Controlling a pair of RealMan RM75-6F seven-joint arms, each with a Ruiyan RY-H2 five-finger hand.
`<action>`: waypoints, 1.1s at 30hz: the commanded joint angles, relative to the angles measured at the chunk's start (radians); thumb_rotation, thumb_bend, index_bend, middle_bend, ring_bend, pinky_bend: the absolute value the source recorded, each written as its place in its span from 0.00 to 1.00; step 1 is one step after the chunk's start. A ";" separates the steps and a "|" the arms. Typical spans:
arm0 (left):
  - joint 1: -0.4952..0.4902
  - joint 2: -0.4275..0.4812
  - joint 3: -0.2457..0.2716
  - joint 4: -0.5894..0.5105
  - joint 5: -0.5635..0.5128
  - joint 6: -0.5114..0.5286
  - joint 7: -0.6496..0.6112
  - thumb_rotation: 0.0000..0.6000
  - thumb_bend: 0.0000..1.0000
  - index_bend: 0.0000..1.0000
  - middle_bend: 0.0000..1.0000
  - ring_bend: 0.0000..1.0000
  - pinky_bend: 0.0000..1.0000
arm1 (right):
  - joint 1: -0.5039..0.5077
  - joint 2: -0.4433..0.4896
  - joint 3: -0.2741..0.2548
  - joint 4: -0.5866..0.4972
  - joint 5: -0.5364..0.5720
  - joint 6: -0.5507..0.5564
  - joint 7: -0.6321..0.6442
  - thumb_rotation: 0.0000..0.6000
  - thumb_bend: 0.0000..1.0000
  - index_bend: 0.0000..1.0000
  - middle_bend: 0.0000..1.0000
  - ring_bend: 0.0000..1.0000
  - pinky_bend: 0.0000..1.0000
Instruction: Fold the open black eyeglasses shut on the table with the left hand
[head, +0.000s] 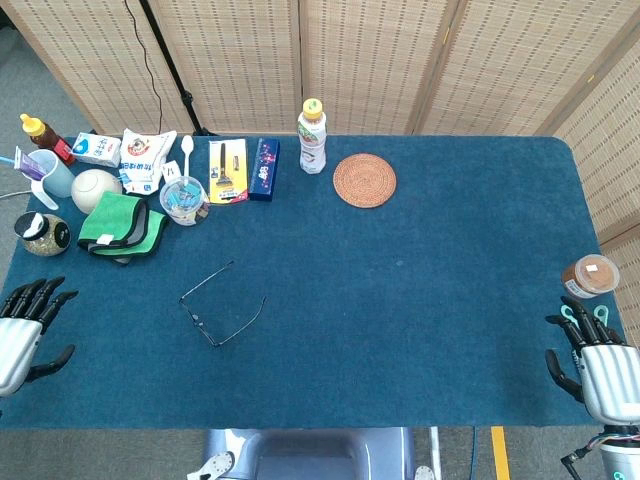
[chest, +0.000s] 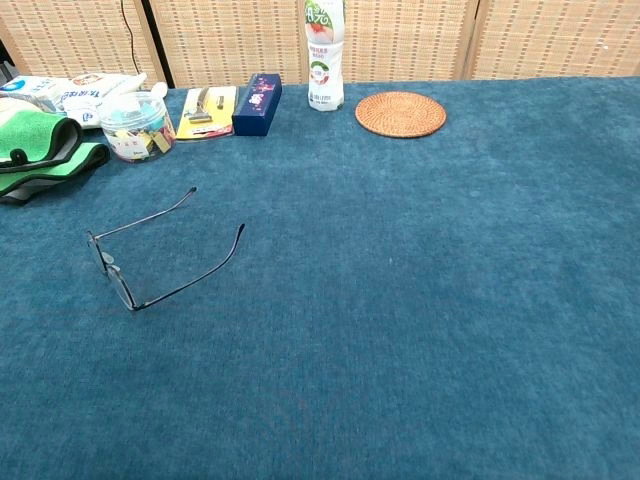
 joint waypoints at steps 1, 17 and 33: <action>-0.017 0.001 0.000 0.002 0.002 -0.025 0.016 0.93 0.28 0.19 0.08 0.06 0.08 | -0.002 0.001 -0.001 0.000 -0.001 0.003 0.000 1.00 0.43 0.30 0.16 0.27 0.43; -0.204 -0.067 0.029 0.117 0.172 -0.254 0.185 0.93 0.28 0.02 0.00 0.00 0.00 | -0.022 0.029 -0.003 -0.029 0.001 0.019 -0.021 1.00 0.43 0.30 0.16 0.27 0.43; -0.335 -0.276 0.003 0.223 0.163 -0.399 0.329 0.93 0.28 0.00 0.00 0.00 0.00 | -0.040 0.044 0.003 -0.021 0.039 0.019 -0.019 1.00 0.43 0.30 0.16 0.27 0.43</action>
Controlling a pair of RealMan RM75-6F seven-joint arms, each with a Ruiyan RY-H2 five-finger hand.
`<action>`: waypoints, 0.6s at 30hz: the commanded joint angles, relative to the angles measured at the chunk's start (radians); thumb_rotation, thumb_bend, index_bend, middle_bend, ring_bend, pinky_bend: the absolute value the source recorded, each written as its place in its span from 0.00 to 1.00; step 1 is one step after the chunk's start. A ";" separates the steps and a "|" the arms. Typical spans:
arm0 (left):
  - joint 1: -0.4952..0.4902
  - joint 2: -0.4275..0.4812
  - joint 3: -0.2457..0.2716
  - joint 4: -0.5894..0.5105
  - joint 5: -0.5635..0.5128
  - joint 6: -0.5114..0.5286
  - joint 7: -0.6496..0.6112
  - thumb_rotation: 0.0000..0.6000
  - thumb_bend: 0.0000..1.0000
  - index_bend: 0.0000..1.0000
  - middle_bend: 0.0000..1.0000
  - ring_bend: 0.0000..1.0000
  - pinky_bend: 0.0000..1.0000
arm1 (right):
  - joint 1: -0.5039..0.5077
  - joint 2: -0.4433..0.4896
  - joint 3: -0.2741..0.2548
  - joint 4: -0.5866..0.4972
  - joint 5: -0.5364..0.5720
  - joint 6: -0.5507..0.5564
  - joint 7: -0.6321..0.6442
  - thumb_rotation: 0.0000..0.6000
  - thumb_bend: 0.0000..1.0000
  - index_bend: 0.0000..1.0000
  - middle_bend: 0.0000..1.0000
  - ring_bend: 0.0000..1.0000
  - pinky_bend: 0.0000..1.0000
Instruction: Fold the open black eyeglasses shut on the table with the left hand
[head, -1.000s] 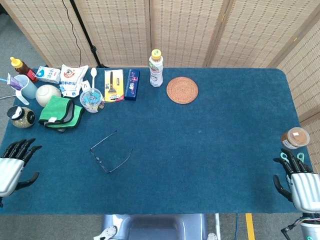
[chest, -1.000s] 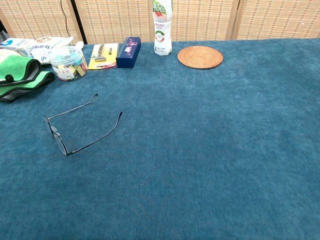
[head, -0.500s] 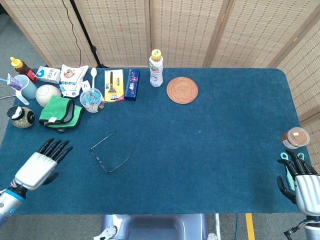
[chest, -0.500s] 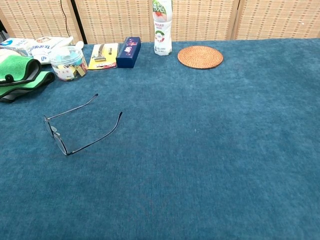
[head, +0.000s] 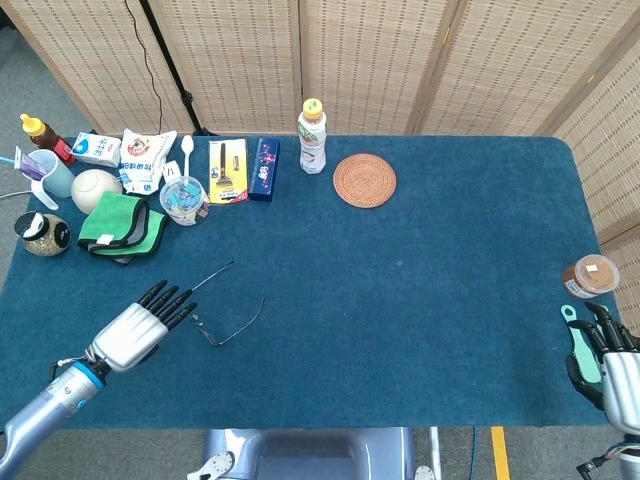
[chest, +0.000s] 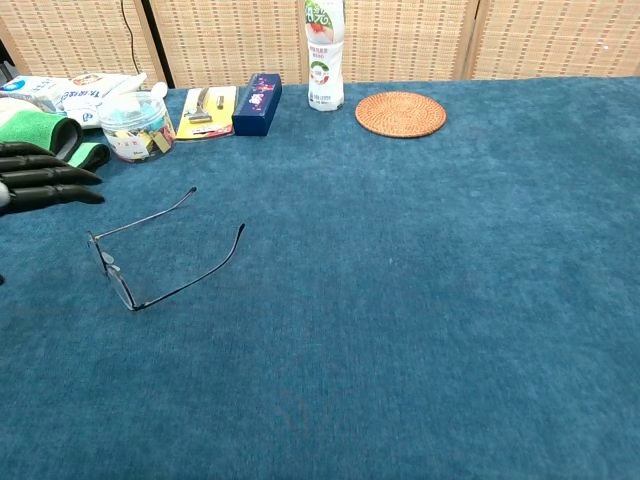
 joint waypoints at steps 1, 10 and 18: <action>-0.028 -0.058 -0.014 0.036 -0.013 -0.024 0.039 0.93 0.28 0.00 0.00 0.00 0.00 | -0.002 0.002 0.002 0.002 0.005 -0.001 0.002 1.00 0.43 0.30 0.16 0.27 0.43; -0.095 -0.161 -0.033 0.075 -0.051 -0.093 0.082 0.93 0.28 0.00 0.00 0.00 0.00 | -0.007 0.006 0.006 0.008 0.018 -0.001 0.007 1.00 0.43 0.30 0.16 0.27 0.43; -0.161 -0.258 -0.067 0.107 -0.116 -0.150 0.144 0.93 0.28 0.00 0.00 0.00 0.00 | -0.014 0.011 0.009 0.015 0.027 0.003 0.013 1.00 0.43 0.30 0.16 0.27 0.43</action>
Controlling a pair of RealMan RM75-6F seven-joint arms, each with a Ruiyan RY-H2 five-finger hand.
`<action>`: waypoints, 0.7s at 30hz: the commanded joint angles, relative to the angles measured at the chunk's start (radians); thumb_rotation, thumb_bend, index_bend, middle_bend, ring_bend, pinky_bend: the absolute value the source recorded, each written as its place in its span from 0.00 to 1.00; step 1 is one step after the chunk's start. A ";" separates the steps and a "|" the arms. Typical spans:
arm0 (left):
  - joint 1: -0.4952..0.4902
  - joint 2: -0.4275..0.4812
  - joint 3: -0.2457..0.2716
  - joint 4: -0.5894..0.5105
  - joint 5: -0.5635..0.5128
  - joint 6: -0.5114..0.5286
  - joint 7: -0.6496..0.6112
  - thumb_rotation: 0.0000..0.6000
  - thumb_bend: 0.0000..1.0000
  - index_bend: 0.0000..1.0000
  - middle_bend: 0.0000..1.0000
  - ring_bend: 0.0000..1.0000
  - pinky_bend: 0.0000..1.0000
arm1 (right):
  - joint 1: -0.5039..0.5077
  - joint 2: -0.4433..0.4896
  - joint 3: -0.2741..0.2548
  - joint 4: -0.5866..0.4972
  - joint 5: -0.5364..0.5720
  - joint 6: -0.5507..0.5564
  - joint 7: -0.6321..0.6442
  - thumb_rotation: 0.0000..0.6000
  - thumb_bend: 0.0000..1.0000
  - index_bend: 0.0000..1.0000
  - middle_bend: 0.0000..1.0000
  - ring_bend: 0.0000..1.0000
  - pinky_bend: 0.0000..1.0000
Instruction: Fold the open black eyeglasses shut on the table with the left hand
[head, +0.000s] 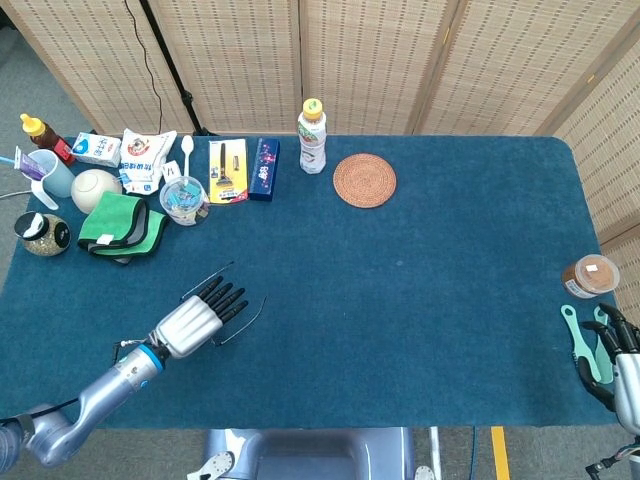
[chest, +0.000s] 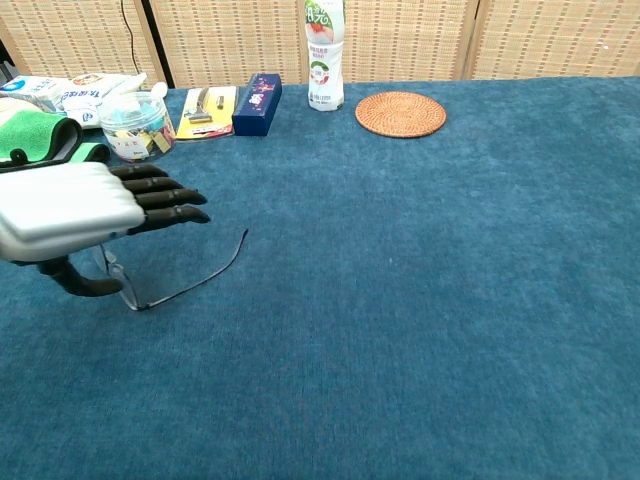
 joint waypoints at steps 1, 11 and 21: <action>-0.029 -0.035 -0.014 0.011 -0.027 -0.027 0.029 0.93 0.28 0.00 0.00 0.00 0.00 | -0.003 0.001 0.001 0.002 0.003 0.002 0.002 1.00 0.43 0.30 0.16 0.27 0.43; -0.085 -0.148 -0.071 0.031 -0.115 -0.030 0.079 0.93 0.28 0.00 0.00 0.00 0.00 | -0.015 0.001 0.002 0.009 0.012 0.012 0.010 1.00 0.43 0.30 0.16 0.27 0.43; -0.125 -0.104 -0.087 -0.051 -0.197 -0.065 0.072 0.93 0.28 0.00 0.00 0.00 0.00 | -0.020 0.004 0.004 0.006 0.010 0.017 0.009 1.00 0.43 0.30 0.16 0.27 0.43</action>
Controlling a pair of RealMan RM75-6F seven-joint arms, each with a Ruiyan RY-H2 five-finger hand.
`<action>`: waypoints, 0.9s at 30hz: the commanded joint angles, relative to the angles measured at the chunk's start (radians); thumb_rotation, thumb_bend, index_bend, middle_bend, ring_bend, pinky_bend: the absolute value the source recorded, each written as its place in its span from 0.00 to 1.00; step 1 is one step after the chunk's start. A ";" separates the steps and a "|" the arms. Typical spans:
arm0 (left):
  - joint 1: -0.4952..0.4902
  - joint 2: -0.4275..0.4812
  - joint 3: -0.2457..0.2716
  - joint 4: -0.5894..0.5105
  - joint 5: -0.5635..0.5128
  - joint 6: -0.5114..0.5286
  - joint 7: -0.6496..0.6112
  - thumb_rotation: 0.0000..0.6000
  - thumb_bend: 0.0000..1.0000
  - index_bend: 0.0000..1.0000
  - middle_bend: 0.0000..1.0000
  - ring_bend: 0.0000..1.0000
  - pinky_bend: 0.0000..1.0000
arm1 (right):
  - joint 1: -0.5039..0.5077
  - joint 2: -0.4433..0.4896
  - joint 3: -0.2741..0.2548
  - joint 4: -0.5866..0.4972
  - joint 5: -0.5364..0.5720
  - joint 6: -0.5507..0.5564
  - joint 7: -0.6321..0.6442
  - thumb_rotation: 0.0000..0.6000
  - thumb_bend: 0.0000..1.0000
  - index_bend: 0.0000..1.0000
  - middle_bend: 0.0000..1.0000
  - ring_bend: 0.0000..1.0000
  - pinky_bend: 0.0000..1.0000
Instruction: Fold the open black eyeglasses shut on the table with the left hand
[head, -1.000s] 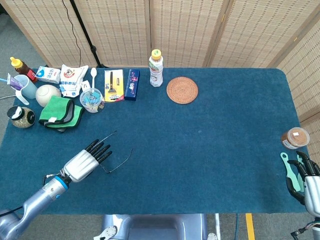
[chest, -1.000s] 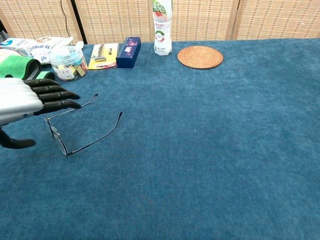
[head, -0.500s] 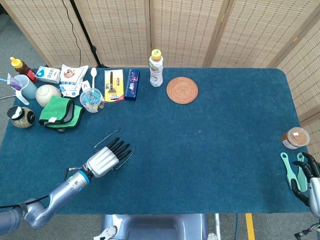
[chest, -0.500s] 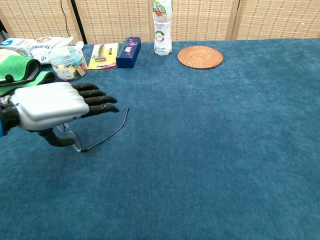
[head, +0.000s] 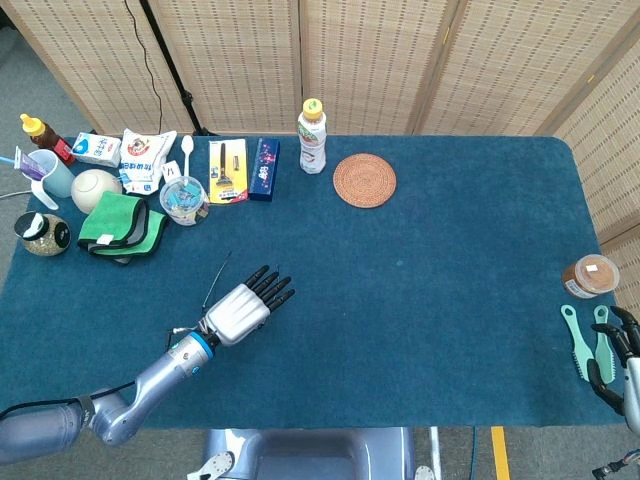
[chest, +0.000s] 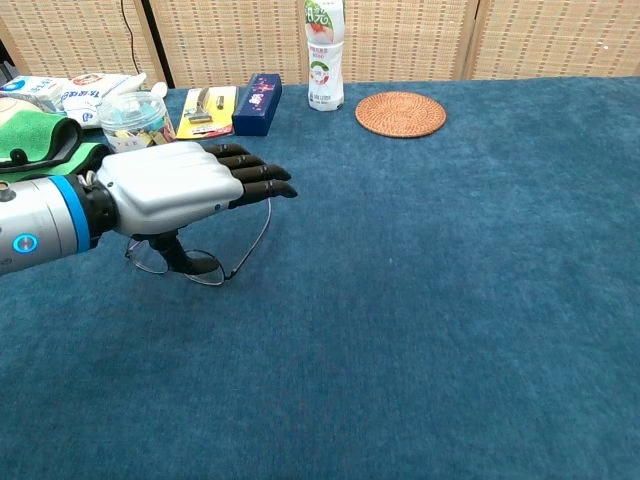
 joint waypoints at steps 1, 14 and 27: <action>-0.013 0.081 0.009 -0.066 -0.036 -0.041 -0.030 0.93 0.28 0.00 0.00 0.00 0.00 | -0.002 0.001 0.000 -0.001 0.001 0.001 0.000 1.00 0.43 0.30 0.16 0.27 0.43; -0.065 0.250 0.075 -0.125 -0.033 -0.140 -0.100 0.92 0.24 0.00 0.00 0.00 0.00 | 0.002 -0.001 0.001 -0.012 -0.004 -0.007 -0.009 1.00 0.43 0.30 0.15 0.27 0.43; -0.097 0.167 0.088 -0.059 -0.055 -0.096 0.029 0.93 0.24 0.02 0.00 0.00 0.00 | -0.012 0.011 0.002 -0.024 -0.005 0.012 -0.014 1.00 0.43 0.30 0.15 0.27 0.42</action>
